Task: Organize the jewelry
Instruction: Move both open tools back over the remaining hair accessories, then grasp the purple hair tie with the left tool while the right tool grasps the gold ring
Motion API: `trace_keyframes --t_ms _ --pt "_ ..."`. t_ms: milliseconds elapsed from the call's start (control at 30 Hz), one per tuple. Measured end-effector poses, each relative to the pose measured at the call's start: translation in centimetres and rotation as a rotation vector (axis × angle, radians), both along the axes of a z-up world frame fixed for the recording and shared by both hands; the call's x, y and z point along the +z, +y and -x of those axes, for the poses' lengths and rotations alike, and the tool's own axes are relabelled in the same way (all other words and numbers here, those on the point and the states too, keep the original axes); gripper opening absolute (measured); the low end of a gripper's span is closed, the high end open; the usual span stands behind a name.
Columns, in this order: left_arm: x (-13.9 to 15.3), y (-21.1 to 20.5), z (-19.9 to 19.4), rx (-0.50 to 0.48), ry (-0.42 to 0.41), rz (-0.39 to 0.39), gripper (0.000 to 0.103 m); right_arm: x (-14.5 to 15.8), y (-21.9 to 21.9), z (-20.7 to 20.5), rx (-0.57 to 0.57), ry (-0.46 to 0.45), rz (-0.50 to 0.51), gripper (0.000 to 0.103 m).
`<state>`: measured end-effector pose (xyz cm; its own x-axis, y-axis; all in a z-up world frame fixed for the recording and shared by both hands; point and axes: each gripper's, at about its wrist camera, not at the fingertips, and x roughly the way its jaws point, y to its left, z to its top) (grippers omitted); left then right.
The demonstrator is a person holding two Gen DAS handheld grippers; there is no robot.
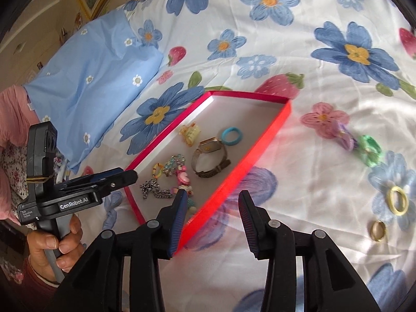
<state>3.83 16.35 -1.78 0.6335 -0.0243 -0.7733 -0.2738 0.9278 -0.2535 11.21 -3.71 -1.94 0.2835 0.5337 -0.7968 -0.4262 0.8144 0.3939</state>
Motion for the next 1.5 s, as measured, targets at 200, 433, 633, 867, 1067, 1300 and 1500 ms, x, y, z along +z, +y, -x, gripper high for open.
trace_keyframes --t_ms 200,433,633,867,1067,1300,1500 --pt "1.1 -2.6 -0.5 -0.082 -0.020 -0.002 0.060 0.1 -4.3 0.1 -0.089 0.011 0.012 0.043" --pt "1.2 -6.5 -2.7 -0.181 -0.008 -0.036 0.060 0.5 -9.5 0.7 -0.183 -0.012 0.044 0.045" --pt "1.1 -9.0 -4.8 -0.240 -0.008 -0.028 0.060 -0.2 -12.9 0.9 -0.250 0.002 0.061 0.045" --pt "0.3 -10.8 -8.5 -0.252 0.010 0.015 0.060 -1.7 -14.6 0.4 -0.285 0.013 0.093 0.045" --pt "-0.8 -12.0 -12.5 -0.253 0.029 0.056 0.060 -2.7 -14.1 -0.4 -0.265 0.004 0.128 0.045" --pt "-2.5 -13.9 -18.0 -0.262 0.053 0.085 0.060 -3.8 -13.8 -1.3 -0.247 0.016 0.153 0.044" --pt "-4.0 -15.6 -23.1 -0.272 0.066 0.090 0.060 -4.4 -13.4 -1.8 -0.227 -0.004 0.207 0.033"
